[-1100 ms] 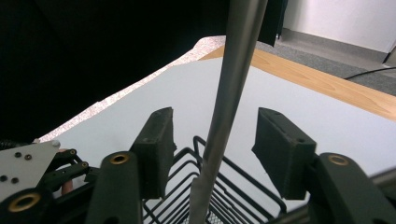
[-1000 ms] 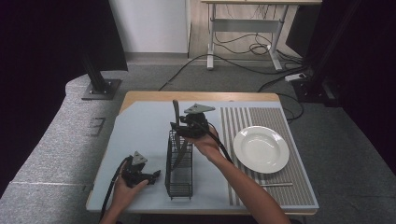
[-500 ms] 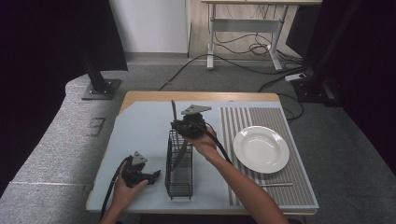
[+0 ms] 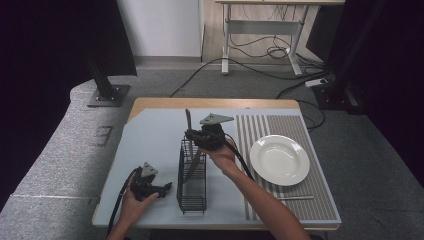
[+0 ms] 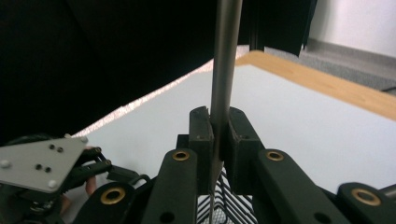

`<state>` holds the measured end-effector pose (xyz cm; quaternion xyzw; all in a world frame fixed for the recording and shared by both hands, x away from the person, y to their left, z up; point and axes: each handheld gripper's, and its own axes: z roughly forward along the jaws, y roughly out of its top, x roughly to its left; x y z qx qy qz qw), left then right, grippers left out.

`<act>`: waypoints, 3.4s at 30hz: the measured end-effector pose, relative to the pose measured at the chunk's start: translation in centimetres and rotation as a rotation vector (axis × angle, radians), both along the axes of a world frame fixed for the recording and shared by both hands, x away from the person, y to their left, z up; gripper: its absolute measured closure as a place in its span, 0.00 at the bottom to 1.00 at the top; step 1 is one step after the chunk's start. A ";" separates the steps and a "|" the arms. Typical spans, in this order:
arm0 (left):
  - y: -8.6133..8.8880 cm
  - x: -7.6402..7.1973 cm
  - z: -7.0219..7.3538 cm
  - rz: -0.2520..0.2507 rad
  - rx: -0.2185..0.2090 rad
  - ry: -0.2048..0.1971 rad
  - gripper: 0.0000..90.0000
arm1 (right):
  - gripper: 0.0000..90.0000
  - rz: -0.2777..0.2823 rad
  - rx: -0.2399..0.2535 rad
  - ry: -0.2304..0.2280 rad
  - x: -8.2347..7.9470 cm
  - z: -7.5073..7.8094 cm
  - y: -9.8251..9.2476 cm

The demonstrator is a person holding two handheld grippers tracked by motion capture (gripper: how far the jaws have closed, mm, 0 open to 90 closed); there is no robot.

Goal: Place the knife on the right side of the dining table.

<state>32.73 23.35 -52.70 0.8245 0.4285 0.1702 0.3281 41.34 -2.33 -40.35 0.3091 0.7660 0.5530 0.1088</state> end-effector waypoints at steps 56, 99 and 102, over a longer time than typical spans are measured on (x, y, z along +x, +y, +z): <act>0.0 0.0 0.0 0.000 0.000 0.000 0.15 | 0.92 -0.238 0.203 -0.043 -0.7 1.2 -13.5; 0.0 0.0 0.0 -0.001 0.000 0.000 0.14 | 0.92 -0.487 0.106 -0.020 9.1 -3.0 -16.2; 0.0 0.0 0.0 -0.001 0.000 0.000 0.15 | 0.92 -0.502 0.112 -0.023 9.7 -3.2 -16.5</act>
